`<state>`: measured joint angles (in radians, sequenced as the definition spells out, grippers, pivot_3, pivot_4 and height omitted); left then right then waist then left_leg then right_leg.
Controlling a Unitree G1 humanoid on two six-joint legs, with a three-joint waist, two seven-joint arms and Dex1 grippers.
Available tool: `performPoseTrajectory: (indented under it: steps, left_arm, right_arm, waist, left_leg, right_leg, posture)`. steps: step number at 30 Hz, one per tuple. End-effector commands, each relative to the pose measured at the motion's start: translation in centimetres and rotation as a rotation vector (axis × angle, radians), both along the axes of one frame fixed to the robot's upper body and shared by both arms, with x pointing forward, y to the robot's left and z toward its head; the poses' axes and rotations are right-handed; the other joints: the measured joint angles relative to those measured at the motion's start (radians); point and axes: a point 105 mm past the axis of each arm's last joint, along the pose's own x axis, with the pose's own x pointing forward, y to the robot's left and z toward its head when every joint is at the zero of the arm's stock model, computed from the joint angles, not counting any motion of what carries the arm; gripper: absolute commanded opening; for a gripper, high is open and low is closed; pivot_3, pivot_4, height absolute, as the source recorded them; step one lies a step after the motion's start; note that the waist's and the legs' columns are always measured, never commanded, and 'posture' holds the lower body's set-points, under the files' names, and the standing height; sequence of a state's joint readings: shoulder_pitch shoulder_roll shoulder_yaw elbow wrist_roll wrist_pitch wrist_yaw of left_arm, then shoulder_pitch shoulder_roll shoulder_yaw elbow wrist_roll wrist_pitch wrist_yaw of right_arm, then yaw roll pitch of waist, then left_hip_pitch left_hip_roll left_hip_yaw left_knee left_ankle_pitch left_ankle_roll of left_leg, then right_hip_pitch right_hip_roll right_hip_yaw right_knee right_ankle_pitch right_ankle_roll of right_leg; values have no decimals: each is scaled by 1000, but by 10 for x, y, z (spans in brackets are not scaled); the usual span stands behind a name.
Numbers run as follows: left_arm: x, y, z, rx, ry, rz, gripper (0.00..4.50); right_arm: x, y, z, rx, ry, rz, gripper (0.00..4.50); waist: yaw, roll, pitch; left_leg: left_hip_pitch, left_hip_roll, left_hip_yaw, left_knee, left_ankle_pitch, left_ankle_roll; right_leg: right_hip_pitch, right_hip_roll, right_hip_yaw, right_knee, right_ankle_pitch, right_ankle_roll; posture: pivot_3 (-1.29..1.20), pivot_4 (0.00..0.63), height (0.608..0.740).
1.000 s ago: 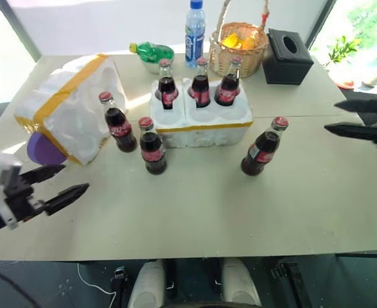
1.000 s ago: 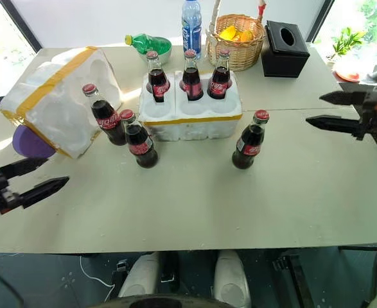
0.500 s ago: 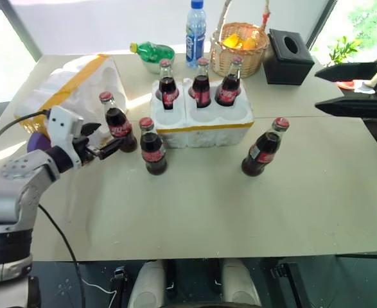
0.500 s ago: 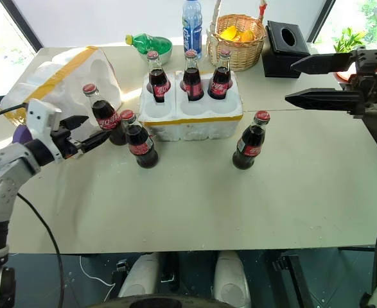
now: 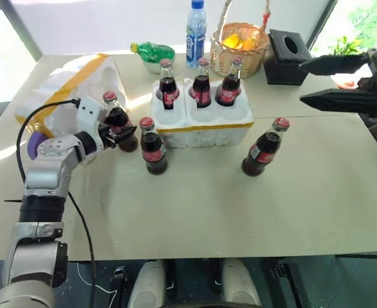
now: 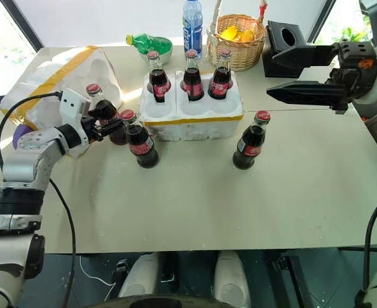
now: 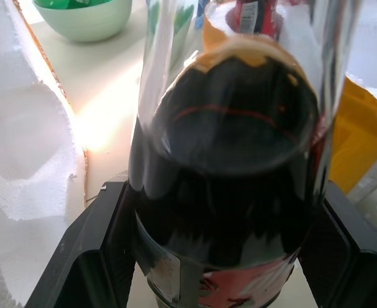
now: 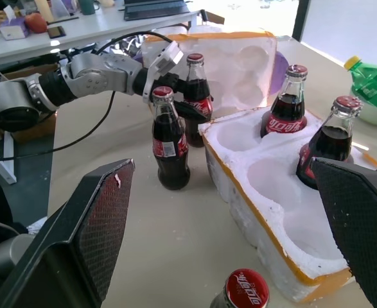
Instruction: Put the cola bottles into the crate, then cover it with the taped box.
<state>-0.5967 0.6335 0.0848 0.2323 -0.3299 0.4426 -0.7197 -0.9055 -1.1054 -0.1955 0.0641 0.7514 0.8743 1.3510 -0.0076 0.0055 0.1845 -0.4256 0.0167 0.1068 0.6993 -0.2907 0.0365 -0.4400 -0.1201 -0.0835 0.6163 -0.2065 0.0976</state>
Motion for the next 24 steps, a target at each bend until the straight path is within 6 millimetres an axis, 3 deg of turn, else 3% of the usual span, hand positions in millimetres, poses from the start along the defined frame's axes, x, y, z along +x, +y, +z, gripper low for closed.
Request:
performPoseTrajectory:
  steps: [1,7,11,16,24]
  left_arm:
    - [-12,-9,31,0,-70,-138,2706]
    - [-11,-32,93,-80,-156,-342,2706]
    - [1,-58,118,-97,-190,-465,2706]
    - [20,-96,136,-148,-219,-572,2706]
    - [34,-143,141,-293,-214,-647,2706]
  right_arm:
    - [-9,-1,20,36,-88,-4,4500]
    - [-10,-3,21,58,-98,-37,4500]
    - [-14,-5,20,69,-108,-74,4500]
    - [-22,-12,20,92,-117,-139,4500]
    - [-38,-24,14,111,-97,-254,4500]
  waist:
    - [-1,0,0]
    - [14,-7,4]
    - [25,-8,5]
    - [23,-9,5]
    - [19,-11,7]
  left_leg:
    - [0,0,0,0,0,0]
    - [-2,0,0,1,0,0]
    - [-2,-1,0,1,0,0]
    - [-2,-4,3,2,-1,2]
    - [-2,-3,2,1,-1,2]
  right_leg:
    - [0,0,0,0,0,0]
    - [-1,0,-1,0,0,0]
    - [0,1,-1,-1,1,2]
    - [4,1,-1,-3,3,6]
    - [1,1,0,-3,3,6]
  posture:
    - [0,150,740]
    - [0,150,740]
    - [0,150,740]
    - [0,150,740]
    - [0,150,740]
